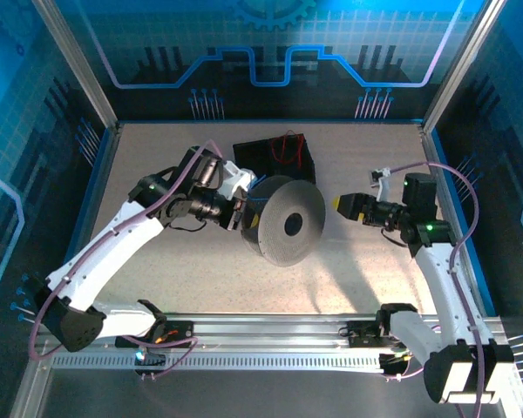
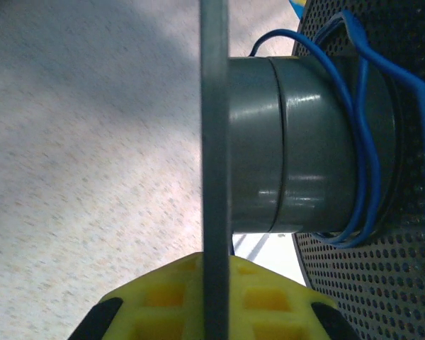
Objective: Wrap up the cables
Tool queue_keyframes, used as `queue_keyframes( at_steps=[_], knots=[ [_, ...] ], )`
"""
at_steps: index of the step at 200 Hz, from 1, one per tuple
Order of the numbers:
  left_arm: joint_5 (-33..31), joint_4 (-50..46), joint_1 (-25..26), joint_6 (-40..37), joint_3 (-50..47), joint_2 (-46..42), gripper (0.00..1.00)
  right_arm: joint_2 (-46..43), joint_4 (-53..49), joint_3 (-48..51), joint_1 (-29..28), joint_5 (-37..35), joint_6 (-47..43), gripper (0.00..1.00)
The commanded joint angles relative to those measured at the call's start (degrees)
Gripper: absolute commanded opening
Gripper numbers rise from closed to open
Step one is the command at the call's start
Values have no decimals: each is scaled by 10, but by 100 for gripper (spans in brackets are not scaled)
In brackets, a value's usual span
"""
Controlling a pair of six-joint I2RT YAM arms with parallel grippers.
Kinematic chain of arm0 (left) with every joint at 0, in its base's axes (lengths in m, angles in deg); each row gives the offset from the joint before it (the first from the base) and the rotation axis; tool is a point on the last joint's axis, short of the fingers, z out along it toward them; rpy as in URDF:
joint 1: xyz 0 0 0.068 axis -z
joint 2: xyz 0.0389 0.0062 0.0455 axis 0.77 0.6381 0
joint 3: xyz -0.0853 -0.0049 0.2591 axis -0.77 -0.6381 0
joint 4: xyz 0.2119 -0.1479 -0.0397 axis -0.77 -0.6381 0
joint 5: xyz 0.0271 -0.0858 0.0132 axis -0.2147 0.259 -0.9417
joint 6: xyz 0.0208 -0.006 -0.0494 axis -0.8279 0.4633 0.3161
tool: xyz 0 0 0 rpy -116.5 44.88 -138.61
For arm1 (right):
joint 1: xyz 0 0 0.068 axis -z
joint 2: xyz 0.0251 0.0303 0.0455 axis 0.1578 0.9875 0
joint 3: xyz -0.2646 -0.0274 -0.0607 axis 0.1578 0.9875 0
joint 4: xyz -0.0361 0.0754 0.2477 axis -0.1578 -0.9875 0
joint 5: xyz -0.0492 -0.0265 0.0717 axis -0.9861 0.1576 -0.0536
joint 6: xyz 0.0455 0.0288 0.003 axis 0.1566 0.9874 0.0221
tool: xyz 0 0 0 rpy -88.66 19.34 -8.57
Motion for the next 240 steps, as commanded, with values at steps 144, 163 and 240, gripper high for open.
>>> queue_keyframes(
  at_steps=[144, 163, 240],
  knots=[
    [-355, 206, 118, -35, -78, -41, 0, -36, 302, -81, -272, -45, 177, 71],
    [-359, 199, 123, -31, -71, -32, 0, 10, 287, -114, -328, -76, 154, 66],
    [-370, 180, 137, -23, -58, -15, 0, 73, 260, -147, -425, -253, 103, 55]
  ],
)
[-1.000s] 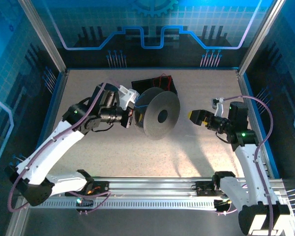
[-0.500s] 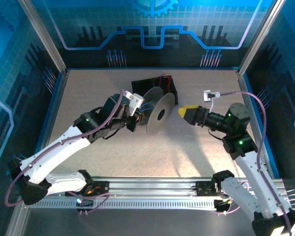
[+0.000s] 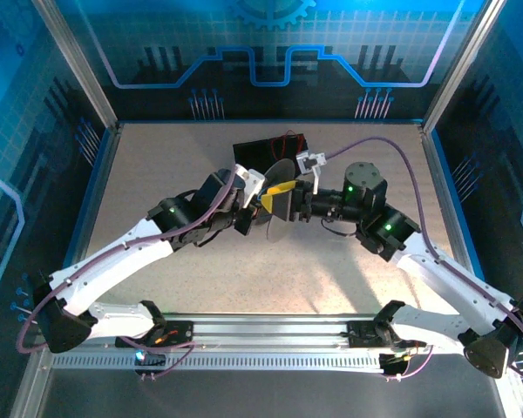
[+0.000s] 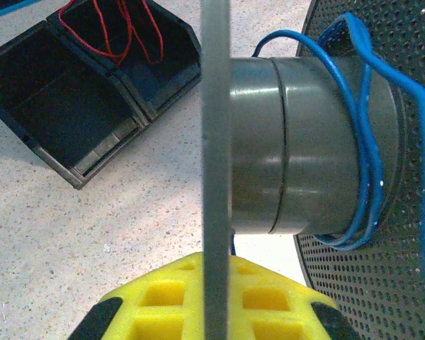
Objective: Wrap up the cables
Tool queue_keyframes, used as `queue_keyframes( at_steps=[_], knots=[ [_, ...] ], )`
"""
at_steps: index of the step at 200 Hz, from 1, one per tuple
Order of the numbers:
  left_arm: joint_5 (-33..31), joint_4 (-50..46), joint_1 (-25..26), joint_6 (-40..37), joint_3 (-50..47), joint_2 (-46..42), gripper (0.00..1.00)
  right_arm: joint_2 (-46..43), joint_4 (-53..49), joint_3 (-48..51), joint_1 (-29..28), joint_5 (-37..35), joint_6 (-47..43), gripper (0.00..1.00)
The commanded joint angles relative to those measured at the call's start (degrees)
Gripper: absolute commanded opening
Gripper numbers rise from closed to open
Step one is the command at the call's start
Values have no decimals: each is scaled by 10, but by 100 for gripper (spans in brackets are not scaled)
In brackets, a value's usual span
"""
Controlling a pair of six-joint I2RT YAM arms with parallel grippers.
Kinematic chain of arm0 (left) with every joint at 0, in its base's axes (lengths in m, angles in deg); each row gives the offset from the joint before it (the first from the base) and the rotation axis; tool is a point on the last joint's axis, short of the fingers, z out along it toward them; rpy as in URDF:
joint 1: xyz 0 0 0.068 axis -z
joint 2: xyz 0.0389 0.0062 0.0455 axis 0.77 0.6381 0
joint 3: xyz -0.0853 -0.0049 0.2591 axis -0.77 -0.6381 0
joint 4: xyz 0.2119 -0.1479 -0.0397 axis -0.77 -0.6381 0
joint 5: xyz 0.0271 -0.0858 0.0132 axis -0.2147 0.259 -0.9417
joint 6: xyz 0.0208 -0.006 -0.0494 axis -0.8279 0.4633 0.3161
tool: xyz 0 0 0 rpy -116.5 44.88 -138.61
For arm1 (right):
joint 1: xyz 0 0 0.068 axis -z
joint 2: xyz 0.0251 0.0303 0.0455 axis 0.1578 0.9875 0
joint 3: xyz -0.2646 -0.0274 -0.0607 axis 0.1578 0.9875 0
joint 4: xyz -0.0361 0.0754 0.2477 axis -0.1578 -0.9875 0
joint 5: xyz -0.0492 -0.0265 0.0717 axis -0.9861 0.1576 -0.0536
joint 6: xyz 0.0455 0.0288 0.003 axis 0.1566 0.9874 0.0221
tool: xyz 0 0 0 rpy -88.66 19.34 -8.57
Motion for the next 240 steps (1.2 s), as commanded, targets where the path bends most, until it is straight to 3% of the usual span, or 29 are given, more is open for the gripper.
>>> queue_keyframes(
  at_steps=[1, 68, 149, 240],
  knots=[
    [-12, 26, 6, 3, 28, -2, 0, -8, -13, -20, -8, -89, -32, 55],
    [-16, 23, 7, 5, 30, 1, 0, -37, -34, 1, -4, -158, -28, 57],
    [-19, 20, 7, 7, 32, 7, 0, -20, -41, -10, -2, -183, -1, 58],
    [-14, 18, 7, 11, 30, 7, 0, 11, -16, -15, -2, -186, 20, 45]
  ],
)
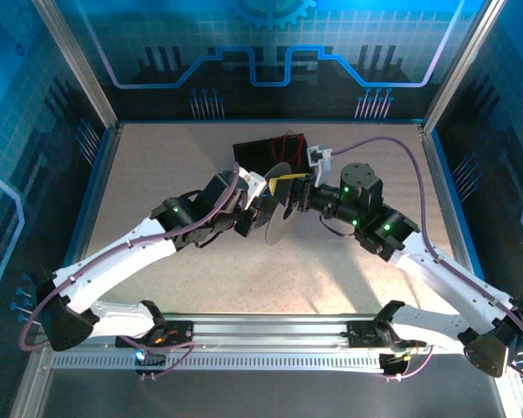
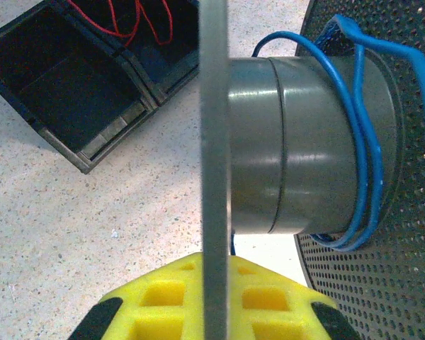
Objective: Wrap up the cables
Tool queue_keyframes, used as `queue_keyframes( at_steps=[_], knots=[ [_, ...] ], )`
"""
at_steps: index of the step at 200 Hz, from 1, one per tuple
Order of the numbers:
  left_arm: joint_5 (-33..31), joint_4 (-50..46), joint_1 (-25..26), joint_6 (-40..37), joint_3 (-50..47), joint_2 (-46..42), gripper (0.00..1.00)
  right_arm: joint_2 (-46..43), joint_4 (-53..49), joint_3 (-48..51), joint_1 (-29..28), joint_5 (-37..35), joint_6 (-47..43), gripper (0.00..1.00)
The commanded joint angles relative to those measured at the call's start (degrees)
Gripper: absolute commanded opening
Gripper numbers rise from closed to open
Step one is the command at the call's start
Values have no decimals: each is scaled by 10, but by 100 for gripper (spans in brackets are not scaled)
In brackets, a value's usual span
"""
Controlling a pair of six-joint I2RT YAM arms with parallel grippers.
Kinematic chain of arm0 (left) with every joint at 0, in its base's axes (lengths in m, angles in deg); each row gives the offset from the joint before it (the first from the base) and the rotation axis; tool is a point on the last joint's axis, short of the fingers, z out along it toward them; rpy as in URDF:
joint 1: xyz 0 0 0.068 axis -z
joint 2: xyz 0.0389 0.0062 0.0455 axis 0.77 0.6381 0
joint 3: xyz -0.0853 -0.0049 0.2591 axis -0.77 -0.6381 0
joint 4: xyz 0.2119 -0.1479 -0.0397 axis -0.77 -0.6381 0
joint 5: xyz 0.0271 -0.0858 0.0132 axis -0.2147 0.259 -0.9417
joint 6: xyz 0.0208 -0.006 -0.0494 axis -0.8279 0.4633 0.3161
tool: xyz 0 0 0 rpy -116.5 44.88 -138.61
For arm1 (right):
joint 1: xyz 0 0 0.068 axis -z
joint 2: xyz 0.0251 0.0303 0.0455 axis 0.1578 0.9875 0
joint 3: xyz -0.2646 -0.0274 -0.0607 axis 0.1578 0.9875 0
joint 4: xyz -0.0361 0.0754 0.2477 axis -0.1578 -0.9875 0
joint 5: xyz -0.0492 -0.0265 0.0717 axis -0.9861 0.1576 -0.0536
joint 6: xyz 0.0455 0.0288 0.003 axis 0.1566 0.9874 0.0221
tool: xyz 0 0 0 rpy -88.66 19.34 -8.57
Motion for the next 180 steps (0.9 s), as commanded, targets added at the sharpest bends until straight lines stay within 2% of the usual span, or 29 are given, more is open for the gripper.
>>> queue_keyframes(
  at_steps=[1, 44, 104, 128, 155, 180],
  knots=[
    [0, 37, 4, 7, 29, -3, 0, 9, 15, -16, 0, -13, 9, 44],
    [3, 38, 4, 10, 28, -2, 0, 22, 16, -25, 3, -19, 13, 38],
    [6, 39, 5, 11, 26, 0, 0, 30, 22, -25, 4, -25, 18, 36],
    [7, 39, 5, 12, 26, 1, 0, 37, 27, -26, 6, -19, 23, 25],
    [5, 36, 4, 18, 30, 5, 0, 39, 32, -25, 8, -16, 23, 0],
    [-20, 20, 4, 34, 44, 14, 0, 33, 27, -29, 9, 2, -2, 0]
  ],
)
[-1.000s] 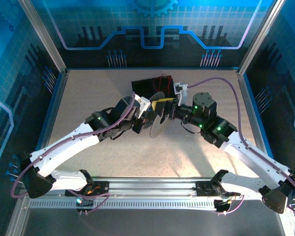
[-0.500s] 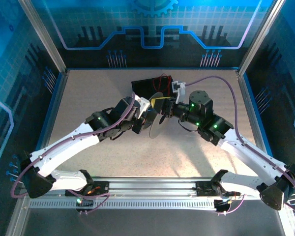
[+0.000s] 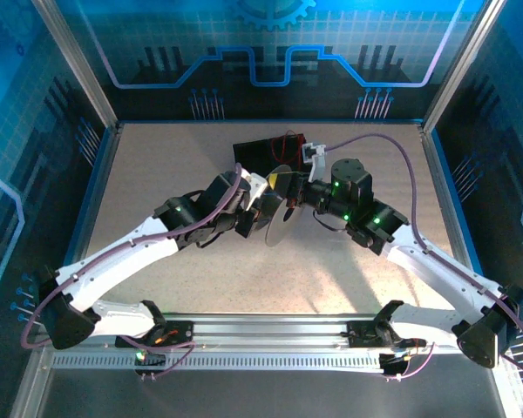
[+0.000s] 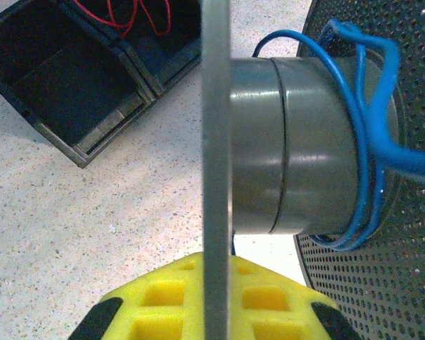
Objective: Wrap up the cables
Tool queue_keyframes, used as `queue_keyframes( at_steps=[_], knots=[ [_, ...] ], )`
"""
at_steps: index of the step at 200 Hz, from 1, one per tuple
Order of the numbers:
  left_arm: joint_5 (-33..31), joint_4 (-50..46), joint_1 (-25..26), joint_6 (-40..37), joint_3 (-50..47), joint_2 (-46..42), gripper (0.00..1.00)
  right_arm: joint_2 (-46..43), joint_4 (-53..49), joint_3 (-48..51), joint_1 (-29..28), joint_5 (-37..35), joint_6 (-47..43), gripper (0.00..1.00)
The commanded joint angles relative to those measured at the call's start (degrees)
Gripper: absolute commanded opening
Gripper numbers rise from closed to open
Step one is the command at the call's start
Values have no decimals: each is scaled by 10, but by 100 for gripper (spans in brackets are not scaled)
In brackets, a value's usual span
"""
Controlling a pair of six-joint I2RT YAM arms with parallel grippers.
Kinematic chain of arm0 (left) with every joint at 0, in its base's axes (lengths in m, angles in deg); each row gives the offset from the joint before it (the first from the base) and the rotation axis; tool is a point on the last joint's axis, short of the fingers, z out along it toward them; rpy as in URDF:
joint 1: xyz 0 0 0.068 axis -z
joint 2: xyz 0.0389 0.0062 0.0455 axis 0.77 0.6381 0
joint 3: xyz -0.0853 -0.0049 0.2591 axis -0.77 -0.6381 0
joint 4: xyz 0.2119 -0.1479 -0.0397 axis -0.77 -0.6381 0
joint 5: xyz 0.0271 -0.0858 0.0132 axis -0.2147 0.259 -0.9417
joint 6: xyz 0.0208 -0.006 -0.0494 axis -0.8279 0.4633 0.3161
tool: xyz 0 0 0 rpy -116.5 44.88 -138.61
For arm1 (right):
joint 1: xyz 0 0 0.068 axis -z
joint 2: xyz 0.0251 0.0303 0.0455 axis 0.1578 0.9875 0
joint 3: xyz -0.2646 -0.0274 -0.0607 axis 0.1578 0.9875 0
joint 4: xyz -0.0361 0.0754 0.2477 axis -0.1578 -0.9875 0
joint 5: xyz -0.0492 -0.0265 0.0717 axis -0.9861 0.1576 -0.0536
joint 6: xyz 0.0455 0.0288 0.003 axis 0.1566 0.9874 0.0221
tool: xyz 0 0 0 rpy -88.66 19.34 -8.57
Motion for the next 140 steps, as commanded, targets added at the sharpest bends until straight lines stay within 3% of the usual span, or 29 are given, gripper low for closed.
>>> queue_keyframes(
  at_steps=[1, 68, 101, 140],
  knots=[
    [-22, 23, 4, 32, 44, 5, 0, -6, 13, -20, 6, 18, -28, 0],
    [-33, -15, -42, 134, 84, 26, 0, -47, 70, 22, -4, 105, -92, 0],
    [-22, -51, -86, 217, 121, 42, 0, -39, 59, 26, -44, 170, -126, 0],
    [-11, -42, -144, 294, 126, 35, 0, -44, 36, 59, -113, 139, -168, 0]
  ],
)
